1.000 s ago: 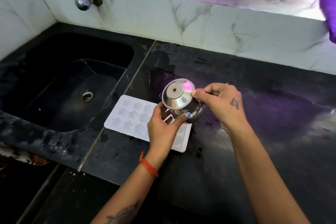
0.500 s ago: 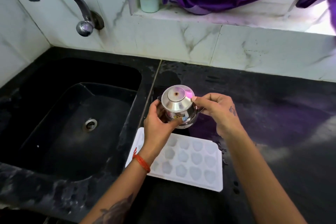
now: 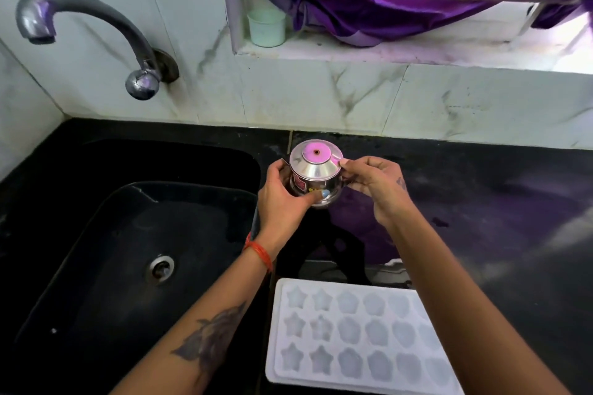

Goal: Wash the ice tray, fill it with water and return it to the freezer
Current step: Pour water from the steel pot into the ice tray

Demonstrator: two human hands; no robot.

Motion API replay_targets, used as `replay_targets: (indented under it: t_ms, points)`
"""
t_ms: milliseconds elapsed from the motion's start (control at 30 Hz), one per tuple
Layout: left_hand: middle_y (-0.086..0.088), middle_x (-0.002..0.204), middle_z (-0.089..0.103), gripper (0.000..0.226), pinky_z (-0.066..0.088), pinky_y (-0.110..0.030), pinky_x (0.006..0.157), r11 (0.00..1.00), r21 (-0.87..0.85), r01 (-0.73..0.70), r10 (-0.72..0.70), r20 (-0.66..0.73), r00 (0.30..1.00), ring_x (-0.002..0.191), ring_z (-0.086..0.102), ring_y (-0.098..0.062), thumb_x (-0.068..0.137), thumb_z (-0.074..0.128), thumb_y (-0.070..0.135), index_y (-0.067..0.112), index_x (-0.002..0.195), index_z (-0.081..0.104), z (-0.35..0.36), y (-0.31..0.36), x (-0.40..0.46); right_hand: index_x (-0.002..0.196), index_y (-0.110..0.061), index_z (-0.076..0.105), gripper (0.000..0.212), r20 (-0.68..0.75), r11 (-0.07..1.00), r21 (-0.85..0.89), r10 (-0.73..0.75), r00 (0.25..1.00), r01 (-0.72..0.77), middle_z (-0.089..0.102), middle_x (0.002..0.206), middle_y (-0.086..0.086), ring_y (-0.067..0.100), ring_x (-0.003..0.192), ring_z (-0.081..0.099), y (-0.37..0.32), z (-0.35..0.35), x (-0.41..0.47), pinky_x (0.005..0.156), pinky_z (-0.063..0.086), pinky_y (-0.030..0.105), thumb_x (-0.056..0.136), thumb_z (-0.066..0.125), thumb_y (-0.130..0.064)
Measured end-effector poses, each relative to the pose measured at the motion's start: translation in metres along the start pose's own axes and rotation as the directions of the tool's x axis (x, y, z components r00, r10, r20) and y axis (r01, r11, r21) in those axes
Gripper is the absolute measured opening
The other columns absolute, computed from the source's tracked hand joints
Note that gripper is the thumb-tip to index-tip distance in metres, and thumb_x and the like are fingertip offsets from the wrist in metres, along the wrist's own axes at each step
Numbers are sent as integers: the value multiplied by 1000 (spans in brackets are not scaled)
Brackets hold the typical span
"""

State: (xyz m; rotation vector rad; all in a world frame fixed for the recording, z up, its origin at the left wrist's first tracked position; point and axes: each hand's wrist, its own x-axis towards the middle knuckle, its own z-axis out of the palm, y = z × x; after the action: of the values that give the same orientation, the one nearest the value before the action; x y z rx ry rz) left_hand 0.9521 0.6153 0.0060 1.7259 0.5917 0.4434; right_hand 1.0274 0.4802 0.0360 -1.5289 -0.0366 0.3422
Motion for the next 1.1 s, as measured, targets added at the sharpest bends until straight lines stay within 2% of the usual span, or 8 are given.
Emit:
replay_targets:
  t_ms: [200, 700, 833, 933, 1000, 1100]
  points:
    - [-2, 123, 64, 85, 48, -35, 98, 997, 67, -26, 26, 6, 1000, 113, 60, -17, 56, 90, 20, 14, 129, 47, 8, 0, 49, 70, -6, 64, 14, -35, 997, 79, 14, 999, -11, 64, 70, 8, 14, 66, 62, -2, 13, 43, 63, 53, 20, 78, 74, -11]
    - [-4, 124, 64, 86, 47, -31, 96, 988, 147, -36, 33, 22, 999, 115, 59, -20, 58, 89, 25, 14, 131, 45, 34, -20, 101, 68, -5, 63, 15, -101, 994, 100, 62, 993, -52, 67, 62, 4, 14, 62, 63, 21, 17, 104, 66, 55, 22, 79, 72, -8]
    - [-2, 124, 64, 86, 48, -30, 94, 988, 151, -31, 29, 17, 999, 114, 59, -19, 57, 90, 26, 15, 130, 45, 35, -25, 101, 67, -7, 62, 16, -93, 995, 94, 42, 995, -34, 67, 66, 5, 13, 64, 64, 24, 17, 104, 66, 54, 22, 80, 71, -8]
    - [-2, 124, 63, 85, 48, -29, 93, 988, 150, -35, 32, 26, 999, 114, 59, -20, 57, 90, 26, 16, 128, 44, 34, -27, 99, 69, -9, 63, 15, -86, 998, 56, 10, 996, -5, 67, 72, 9, 18, 72, 64, 28, 17, 102, 76, 56, 30, 80, 72, -10]
    - [-2, 127, 62, 87, 46, -31, 96, 986, 161, -46, 39, 45, 998, 117, 58, -20, 58, 89, 26, 15, 131, 42, 32, -27, 96, 77, -13, 65, 12, -90, 1000, -17, -21, 996, 19, 69, 81, 9, 21, 80, 65, 31, 17, 100, 86, 55, 38, 79, 74, -19]
    - [-1, 134, 56, 94, 45, -36, 101, 987, 149, -64, 54, 69, 996, 121, 55, -20, 59, 88, 29, 17, 136, 36, 28, -23, 87, 98, -22, 63, 26, -100, 977, -201, -92, 991, 71, 71, 97, 2, 13, 91, 67, 31, 14, 89, 88, 54, 31, 78, 75, -34]
